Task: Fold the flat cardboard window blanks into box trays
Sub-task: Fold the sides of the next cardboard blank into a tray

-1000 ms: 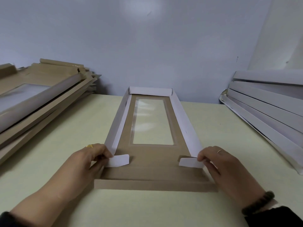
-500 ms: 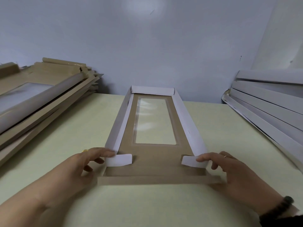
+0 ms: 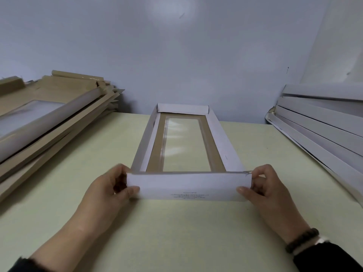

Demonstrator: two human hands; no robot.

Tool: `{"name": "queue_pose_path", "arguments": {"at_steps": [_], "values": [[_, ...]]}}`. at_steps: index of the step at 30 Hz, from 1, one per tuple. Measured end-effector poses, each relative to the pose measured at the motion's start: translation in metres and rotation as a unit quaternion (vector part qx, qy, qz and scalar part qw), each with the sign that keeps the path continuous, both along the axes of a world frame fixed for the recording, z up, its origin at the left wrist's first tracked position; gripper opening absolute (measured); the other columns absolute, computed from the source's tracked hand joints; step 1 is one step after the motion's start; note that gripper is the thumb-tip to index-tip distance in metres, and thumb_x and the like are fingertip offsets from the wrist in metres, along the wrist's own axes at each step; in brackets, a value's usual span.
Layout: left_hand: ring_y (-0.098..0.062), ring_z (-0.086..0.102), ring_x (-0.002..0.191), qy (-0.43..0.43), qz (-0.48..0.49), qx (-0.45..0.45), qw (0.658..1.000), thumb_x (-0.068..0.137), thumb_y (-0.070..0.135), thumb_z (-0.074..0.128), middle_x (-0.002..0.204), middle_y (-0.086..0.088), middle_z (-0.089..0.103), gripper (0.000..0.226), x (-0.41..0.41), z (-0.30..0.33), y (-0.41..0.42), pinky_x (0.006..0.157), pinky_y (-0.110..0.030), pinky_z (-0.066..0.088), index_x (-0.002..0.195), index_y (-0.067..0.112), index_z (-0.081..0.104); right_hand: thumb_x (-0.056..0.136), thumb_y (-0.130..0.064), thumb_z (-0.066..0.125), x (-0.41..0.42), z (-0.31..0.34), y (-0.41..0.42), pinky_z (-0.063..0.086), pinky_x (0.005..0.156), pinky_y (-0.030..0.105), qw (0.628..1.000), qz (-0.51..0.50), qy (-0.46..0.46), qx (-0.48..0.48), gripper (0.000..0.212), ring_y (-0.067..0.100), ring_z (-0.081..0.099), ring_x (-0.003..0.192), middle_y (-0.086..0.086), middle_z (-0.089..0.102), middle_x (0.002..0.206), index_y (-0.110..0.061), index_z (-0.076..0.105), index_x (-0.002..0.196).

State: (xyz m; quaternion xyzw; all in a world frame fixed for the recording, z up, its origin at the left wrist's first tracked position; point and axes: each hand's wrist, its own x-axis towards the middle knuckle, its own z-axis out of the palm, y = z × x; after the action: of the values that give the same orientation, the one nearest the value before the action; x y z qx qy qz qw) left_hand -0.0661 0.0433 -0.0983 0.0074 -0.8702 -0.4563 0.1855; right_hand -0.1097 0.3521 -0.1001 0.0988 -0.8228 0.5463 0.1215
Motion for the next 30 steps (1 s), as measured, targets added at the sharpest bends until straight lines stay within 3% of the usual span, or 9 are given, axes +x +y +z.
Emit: {"name": "queue_pose_path", "arguments": {"at_steps": [5,8,10,14,19,22,25,28,30], "values": [[-0.014,0.042,0.059,0.023,0.043,0.015,0.999,0.078,0.001,0.066,0.071,0.001,0.054,0.045,0.001,-0.002,0.006,0.057,-0.022,0.035,0.067,0.032,0.035,0.076,-0.004,0.071,-0.002,-0.006,0.0,0.032,0.047,0.014,0.998,-0.028,0.028,0.042,0.036,0.008,0.036,0.048,0.001,0.044,0.057,-0.02,0.039,0.077],[-0.01,0.046,0.066,0.022,0.016,-0.046,0.999,0.079,0.004,0.067,0.069,0.005,0.056,0.038,0.004,0.0,0.006,0.057,-0.012,0.034,0.069,0.034,0.046,0.078,-0.006,0.069,0.0,-0.004,0.001,0.032,0.049,0.01,0.992,0.004,0.057,0.11,0.033,0.006,0.036,0.049,-0.009,0.038,0.053,-0.034,0.053,0.085],[-0.004,0.051,0.076,0.01,-0.008,-0.075,0.997,0.078,0.011,0.071,0.076,0.01,0.058,0.036,0.007,0.002,0.007,0.065,-0.006,0.037,0.085,0.043,0.057,0.079,-0.008,0.069,0.002,-0.001,0.001,0.033,0.051,0.007,0.988,0.021,0.065,0.139,0.034,0.005,0.04,0.05,-0.013,0.043,0.054,-0.039,0.059,0.086],[-0.008,0.056,0.078,0.002,-0.034,-0.172,0.985,0.078,0.02,0.073,0.083,0.011,0.052,0.023,0.006,0.001,0.007,0.068,-0.013,0.039,0.1,0.027,0.069,0.073,-0.011,0.076,0.005,0.001,0.0,0.037,0.06,0.005,0.979,0.031,0.074,0.186,0.037,0.006,0.051,0.063,-0.015,0.06,0.067,-0.043,0.057,0.077],[-0.009,0.058,0.073,0.0,-0.042,-0.194,0.98,0.077,0.016,0.074,0.086,0.01,0.049,0.009,0.008,0.003,0.008,0.067,-0.024,0.045,0.084,0.021,0.073,0.071,-0.022,0.078,0.005,-0.001,0.0,0.037,0.059,0.01,0.954,0.032,0.086,0.286,0.015,0.002,0.049,0.065,-0.012,0.051,0.082,-0.023,0.063,0.073],[-0.006,0.056,0.068,-0.008,-0.044,-0.204,0.978,0.077,0.023,0.073,0.093,0.015,0.043,0.005,0.008,0.004,0.007,0.066,-0.025,0.046,0.073,0.023,0.07,0.067,-0.025,0.082,0.002,0.002,-0.001,0.037,0.063,0.027,0.908,0.002,0.171,0.382,0.022,0.013,0.052,0.068,-0.006,0.055,0.082,-0.015,0.063,0.062],[-0.01,0.049,0.065,0.01,-0.031,-0.276,0.96,0.083,0.041,0.063,0.088,0.014,0.048,0.029,0.008,0.007,0.009,0.06,-0.02,0.037,0.062,0.021,0.066,0.077,-0.036,0.063,0.004,0.007,-0.004,0.029,0.069,0.028,0.872,-0.009,0.241,0.425,0.032,0.023,0.056,0.068,-0.004,0.059,0.075,-0.015,0.058,0.054],[-0.017,0.046,0.078,0.052,-0.009,-0.391,0.919,0.08,0.059,0.035,0.079,0.005,0.056,0.055,0.009,0.015,0.023,0.072,-0.031,0.032,0.051,0.022,0.063,0.091,-0.042,0.037,0.005,0.006,-0.011,0.031,0.07,0.026,0.852,0.016,0.274,0.446,0.049,0.021,0.055,0.061,-0.005,0.054,0.06,-0.014,0.053,0.053],[-0.017,0.051,0.08,0.066,-0.033,-0.413,0.908,0.081,0.059,0.032,0.075,0.006,0.057,0.058,0.008,0.019,0.034,0.079,-0.03,0.03,0.051,0.022,0.064,0.097,-0.042,0.024,0.006,0.003,-0.017,0.032,0.068,0.025,0.85,0.035,0.291,0.439,0.056,0.018,0.052,0.054,-0.005,0.048,0.052,-0.017,0.048,0.053]]}}
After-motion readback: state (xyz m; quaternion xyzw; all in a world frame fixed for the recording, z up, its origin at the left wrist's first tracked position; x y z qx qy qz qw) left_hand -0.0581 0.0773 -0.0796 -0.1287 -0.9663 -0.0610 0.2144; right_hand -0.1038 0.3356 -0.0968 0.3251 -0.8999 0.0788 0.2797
